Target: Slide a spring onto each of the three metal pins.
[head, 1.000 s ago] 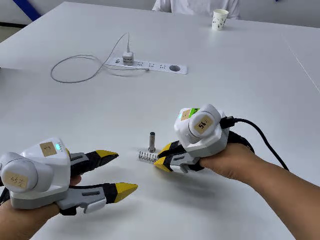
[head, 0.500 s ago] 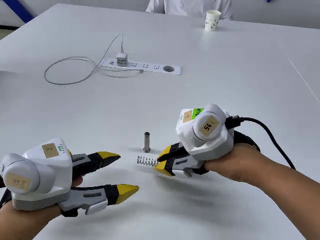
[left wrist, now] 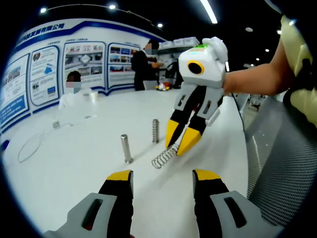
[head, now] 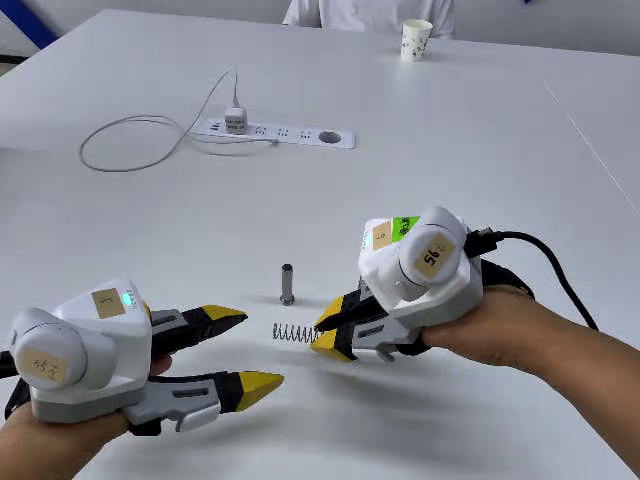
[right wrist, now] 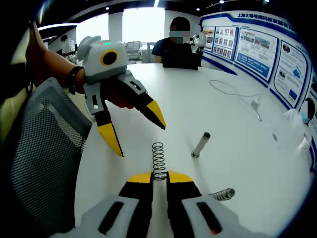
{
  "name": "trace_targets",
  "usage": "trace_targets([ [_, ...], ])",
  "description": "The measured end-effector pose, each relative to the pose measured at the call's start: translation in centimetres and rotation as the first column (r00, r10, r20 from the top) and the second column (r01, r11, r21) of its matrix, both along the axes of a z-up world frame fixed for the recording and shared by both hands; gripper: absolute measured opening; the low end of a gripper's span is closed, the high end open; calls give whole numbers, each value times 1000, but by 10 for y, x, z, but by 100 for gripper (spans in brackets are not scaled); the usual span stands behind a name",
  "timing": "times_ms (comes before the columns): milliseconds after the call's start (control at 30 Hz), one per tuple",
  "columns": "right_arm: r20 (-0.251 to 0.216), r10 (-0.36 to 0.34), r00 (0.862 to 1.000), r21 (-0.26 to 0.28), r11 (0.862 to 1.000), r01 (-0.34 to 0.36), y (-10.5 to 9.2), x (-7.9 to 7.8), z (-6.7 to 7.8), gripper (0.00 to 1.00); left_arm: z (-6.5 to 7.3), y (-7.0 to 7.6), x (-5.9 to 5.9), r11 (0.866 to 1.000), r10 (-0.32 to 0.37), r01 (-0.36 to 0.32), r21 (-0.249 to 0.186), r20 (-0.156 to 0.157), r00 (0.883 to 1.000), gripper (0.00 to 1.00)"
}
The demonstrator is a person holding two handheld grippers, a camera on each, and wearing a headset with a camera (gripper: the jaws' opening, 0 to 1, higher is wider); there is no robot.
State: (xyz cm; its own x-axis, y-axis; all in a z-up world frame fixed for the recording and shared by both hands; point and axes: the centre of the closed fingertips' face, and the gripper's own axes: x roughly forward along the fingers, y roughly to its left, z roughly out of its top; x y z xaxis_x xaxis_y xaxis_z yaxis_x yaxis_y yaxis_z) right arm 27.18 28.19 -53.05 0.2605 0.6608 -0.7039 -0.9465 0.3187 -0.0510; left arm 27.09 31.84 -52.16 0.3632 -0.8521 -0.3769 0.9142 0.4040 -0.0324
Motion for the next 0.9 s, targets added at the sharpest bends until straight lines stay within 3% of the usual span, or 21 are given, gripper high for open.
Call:
trace_targets([
  [400,-1,35,999,-2,999,-35,0,-10,4,11,1,-9,-4,999,-44,43,7,15,999,44],
  [900,-4,104,995,0,995,-104,1,-22,8,11,2,-18,-13,994,-108,108,2,33,994,30],
])
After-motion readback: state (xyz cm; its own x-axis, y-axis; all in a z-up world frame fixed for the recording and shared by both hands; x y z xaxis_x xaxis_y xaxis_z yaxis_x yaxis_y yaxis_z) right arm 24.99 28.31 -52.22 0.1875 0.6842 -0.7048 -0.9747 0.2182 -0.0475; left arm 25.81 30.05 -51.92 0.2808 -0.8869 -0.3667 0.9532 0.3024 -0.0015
